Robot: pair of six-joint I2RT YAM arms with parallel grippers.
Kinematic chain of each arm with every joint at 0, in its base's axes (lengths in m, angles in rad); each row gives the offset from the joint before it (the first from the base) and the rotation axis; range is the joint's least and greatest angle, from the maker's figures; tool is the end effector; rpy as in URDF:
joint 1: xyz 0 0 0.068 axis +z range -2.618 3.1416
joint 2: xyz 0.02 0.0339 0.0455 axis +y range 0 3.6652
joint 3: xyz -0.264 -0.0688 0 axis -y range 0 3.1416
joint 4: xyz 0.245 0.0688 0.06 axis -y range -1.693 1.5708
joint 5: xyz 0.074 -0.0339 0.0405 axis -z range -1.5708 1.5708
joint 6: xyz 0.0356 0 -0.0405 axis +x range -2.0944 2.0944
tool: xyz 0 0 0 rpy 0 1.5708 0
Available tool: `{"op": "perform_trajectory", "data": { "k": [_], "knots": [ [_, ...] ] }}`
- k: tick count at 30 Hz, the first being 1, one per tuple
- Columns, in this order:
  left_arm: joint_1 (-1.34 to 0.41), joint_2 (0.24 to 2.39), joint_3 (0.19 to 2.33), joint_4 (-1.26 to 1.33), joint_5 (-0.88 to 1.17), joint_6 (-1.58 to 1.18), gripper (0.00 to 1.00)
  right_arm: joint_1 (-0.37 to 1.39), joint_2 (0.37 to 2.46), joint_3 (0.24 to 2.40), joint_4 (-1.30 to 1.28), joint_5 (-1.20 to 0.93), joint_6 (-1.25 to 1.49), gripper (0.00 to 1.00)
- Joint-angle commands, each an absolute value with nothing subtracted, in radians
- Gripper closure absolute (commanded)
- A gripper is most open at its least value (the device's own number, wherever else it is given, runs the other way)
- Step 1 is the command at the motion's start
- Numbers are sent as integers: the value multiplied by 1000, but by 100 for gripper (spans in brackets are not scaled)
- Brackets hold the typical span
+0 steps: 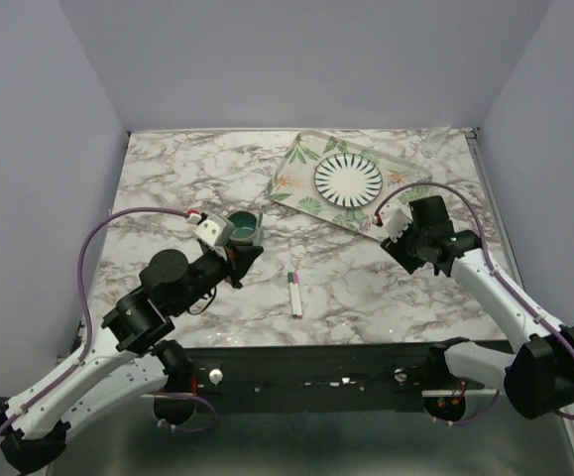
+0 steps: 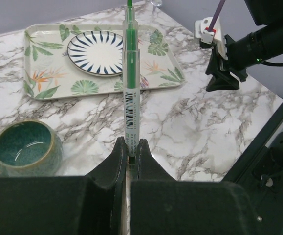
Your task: Insert the pens into the pen caps
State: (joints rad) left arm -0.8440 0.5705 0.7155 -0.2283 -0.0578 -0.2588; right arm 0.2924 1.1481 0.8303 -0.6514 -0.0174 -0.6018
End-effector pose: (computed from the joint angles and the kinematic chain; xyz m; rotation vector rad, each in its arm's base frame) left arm 0.0950 -0.1038 0.3417 0.4508 1.6544 -0.7839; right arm 0.2155 0.0655 0.2443 -1.1056 2.2899 -0.0997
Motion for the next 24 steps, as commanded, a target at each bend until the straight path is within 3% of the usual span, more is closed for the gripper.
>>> {"op": "perform_trajectory", "data": {
  "k": [1, 19, 24],
  "knots": [
    [-842, 523, 683, -169, -166, -221, 100, 252, 1147, 868, -715, -66, -692, 54],
    [-842, 494, 681, -166, -164, -216, 100, 216, 1218, 859, -779, -152, -795, 59],
    [-842, 492, 683, -160, -132, -221, 100, 207, 1233, 807, -674, -124, -844, 58]
  ]
}}
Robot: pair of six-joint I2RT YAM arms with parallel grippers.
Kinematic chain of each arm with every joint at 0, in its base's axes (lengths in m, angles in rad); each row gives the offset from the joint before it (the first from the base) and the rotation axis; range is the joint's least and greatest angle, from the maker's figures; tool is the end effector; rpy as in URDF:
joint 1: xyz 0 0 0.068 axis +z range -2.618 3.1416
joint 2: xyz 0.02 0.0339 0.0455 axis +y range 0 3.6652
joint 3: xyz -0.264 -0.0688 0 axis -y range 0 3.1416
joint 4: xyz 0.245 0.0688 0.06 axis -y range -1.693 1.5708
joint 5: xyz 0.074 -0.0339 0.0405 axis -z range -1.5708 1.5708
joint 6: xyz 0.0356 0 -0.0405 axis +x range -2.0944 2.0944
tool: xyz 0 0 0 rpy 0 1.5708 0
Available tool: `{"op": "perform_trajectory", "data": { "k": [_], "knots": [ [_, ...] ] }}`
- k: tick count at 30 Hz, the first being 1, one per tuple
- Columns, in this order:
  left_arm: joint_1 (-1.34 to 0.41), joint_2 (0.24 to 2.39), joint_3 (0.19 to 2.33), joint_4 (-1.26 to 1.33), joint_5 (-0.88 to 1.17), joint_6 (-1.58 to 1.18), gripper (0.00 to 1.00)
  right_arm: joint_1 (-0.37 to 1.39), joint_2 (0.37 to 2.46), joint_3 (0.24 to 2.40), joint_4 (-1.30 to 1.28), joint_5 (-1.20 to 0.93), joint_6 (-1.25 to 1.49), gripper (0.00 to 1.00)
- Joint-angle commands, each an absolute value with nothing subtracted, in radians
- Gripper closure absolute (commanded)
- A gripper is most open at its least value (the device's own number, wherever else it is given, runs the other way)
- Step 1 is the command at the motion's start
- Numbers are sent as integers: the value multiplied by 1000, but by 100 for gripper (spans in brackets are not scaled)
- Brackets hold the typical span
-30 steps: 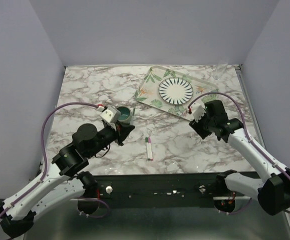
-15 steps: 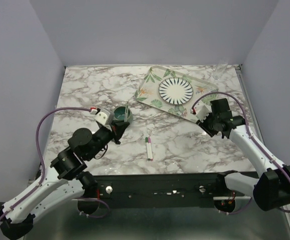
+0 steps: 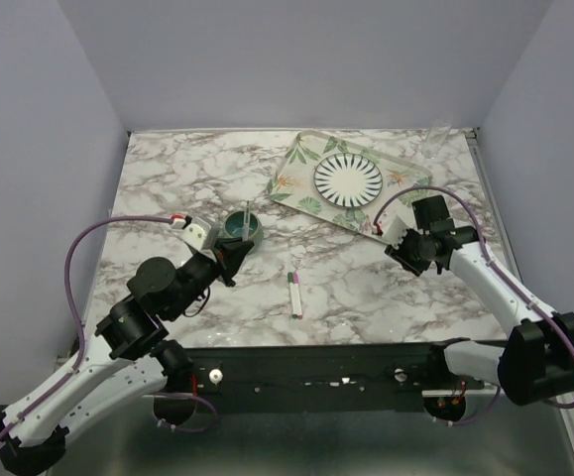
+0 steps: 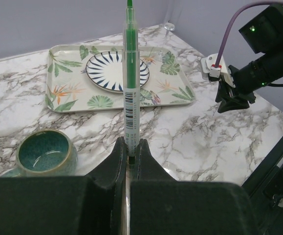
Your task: Insert the pens into the pen caps
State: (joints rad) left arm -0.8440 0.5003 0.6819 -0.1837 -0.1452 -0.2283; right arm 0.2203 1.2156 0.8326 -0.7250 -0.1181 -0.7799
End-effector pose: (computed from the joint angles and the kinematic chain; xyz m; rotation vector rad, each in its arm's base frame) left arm 0.0887 -0.0920 0.3432 0.3778 1.5751 -0.7225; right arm 0.2203 0.0536 0.2273 -1.3105 2.3208 -0.0220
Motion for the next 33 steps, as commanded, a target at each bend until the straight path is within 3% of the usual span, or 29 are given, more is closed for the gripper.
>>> {"op": "perform_trajectory", "data": {
  "k": [1, 12, 33],
  "knots": [
    [-842, 492, 683, -160, -127, -221, 100, 203, 1244, 804, -683, -135, -848, 58],
    [-842, 454, 676, -149, -115, -239, 100, 183, 1354, 750, -588, -147, -885, 56],
    [-841, 422, 675, -143, -95, -245, 100, 146, 1519, 787, -584, -120, -842, 61]
  ]
}}
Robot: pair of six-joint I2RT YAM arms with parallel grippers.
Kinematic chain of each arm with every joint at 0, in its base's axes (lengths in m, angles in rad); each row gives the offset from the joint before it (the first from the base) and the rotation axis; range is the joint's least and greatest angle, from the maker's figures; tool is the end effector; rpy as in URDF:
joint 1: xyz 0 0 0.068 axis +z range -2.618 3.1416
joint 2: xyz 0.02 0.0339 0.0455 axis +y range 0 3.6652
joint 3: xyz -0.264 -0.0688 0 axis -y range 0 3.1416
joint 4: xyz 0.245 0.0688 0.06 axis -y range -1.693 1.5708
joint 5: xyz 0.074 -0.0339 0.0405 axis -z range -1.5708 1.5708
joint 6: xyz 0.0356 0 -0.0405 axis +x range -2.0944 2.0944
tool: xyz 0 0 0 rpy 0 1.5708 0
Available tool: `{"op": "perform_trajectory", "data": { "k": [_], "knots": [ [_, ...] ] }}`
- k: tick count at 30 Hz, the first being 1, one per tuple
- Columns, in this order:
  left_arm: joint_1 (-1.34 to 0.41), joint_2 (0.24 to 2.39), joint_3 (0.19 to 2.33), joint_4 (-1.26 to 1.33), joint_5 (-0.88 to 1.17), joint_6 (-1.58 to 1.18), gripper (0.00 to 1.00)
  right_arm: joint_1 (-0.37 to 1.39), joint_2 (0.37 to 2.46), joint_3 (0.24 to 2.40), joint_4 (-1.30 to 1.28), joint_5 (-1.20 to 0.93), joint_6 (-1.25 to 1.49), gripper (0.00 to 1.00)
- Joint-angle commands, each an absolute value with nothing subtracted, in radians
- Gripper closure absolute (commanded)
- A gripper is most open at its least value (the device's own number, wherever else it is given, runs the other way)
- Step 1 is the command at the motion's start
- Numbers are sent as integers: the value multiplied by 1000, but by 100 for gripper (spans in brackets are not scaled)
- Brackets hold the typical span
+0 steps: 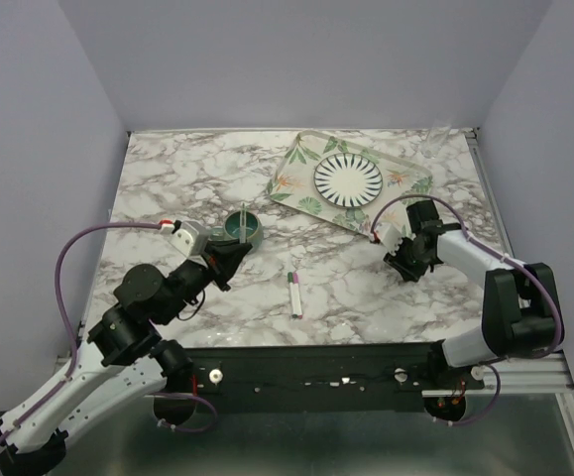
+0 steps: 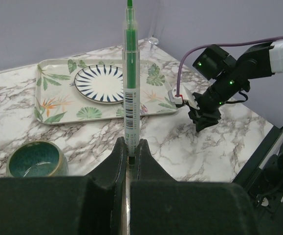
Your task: Insert the pens into the pen caps
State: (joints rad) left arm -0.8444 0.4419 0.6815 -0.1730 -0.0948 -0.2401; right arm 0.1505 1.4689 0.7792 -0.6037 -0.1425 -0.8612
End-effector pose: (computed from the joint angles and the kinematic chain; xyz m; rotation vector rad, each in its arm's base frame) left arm 0.0784 -0.0832 0.3501 0.3876 1.5086 -0.7949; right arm 0.2467 0.0425 0.1615 -1.3970 2.4638 0.0520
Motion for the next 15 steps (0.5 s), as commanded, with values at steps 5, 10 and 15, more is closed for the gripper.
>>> {"op": "perform_trajectory", "data": {
  "k": [5, 10, 15],
  "knots": [
    [-841, 419, 687, -161, -116, -241, 100, 147, 1555, 781, -540, -127, -811, 67],
    [-842, 394, 684, -164, -138, -238, 100, 149, 1620, 879, -594, -133, -758, 75],
    [-841, 382, 681, -160, -135, -239, 100, 152, 1629, 907, -632, -153, -710, 94]
  ]
}}
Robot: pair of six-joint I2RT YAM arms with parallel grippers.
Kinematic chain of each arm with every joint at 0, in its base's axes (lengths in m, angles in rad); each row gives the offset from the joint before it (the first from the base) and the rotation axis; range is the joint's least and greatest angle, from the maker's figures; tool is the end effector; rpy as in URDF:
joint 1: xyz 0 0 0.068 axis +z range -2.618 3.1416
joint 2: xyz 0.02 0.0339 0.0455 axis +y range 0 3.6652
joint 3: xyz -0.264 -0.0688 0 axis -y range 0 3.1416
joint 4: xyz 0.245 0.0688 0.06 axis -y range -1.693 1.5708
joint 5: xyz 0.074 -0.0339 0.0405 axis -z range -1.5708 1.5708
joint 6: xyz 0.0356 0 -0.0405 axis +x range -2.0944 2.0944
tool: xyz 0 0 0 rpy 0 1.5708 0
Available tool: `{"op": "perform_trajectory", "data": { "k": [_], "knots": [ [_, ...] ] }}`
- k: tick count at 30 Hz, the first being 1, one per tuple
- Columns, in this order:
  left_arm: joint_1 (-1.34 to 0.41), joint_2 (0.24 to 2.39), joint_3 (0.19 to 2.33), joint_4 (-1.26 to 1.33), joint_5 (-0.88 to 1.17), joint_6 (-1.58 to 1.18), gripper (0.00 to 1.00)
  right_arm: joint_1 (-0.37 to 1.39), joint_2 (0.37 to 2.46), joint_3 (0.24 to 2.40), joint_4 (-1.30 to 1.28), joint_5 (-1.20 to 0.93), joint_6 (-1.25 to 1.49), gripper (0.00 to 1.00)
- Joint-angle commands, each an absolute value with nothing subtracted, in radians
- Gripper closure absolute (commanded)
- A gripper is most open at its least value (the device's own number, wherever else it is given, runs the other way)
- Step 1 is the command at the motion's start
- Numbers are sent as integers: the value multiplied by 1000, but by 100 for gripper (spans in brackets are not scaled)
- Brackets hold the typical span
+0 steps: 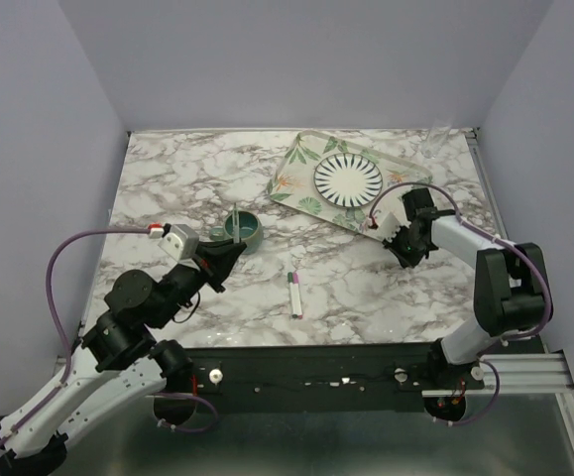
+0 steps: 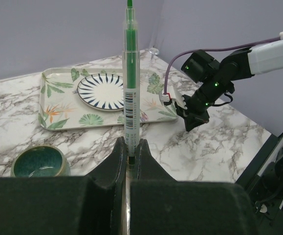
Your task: Insert the pens into the pen caps
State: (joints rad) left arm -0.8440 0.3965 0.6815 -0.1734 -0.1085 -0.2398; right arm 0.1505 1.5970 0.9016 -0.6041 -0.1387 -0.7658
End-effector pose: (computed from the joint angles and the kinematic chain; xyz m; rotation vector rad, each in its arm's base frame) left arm 0.0716 -0.0747 0.3541 0.3613 1.4672 -0.7998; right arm 0.2788 0.0473 0.1612 -1.2806 2.5359 0.0706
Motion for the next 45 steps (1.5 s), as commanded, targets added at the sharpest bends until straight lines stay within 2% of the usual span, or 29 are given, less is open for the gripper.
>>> {"op": "perform_trajectory", "data": {
  "k": [1, 3, 11, 15, 16, 17, 19, 22, 28, 30, 31, 34, 39, 45],
  "knots": [
    [-842, 382, 681, -160, -137, -241, 100, 152, 1618, 907, -632, -166, -697, 95],
    [-841, 385, 678, -156, -137, -241, 100, 156, 1599, 916, -629, -173, -680, 99],
    [-841, 385, 680, -160, -132, -244, 100, 186, 1575, 1015, -701, -222, -529, 99],
    [-839, 387, 675, -158, -133, -245, 100, 187, 1566, 1005, -672, -161, -499, 98],
    [-839, 388, 675, -156, -132, -247, 100, 186, 1569, 1003, -658, -91, -462, 94],
    [-839, 390, 675, -155, -130, -247, 100, 184, 1578, 1005, -644, -45, -437, 86],
    [-839, 396, 675, -155, -123, -250, 100, 164, 1588, 1009, -630, 23, -362, 81],
    [-839, 397, 675, -150, -104, -255, 100, 81, 1615, 1016, -672, -38, -301, 66],
    [-839, 400, 673, -143, -89, -258, 100, 74, 1562, 943, -643, -31, -298, 60],
    [-839, 400, 673, -143, -80, -259, 100, 69, 1545, 934, -664, -6, -288, 48],
    [-841, 402, 672, -141, -77, -261, 100, 69, 1537, 930, -670, 21, -281, 46],
    [-839, 399, 672, -140, -68, -264, 100, 64, 1535, 927, -675, 8, -261, 46],
    [-839, 388, 669, -140, -67, -265, 100, 58, 1606, 902, -674, 43, -242, 54],
    [-839, 387, 669, -143, -72, -265, 100, 49, 1626, 908, -698, 20, -255, 56]
  ]
}}
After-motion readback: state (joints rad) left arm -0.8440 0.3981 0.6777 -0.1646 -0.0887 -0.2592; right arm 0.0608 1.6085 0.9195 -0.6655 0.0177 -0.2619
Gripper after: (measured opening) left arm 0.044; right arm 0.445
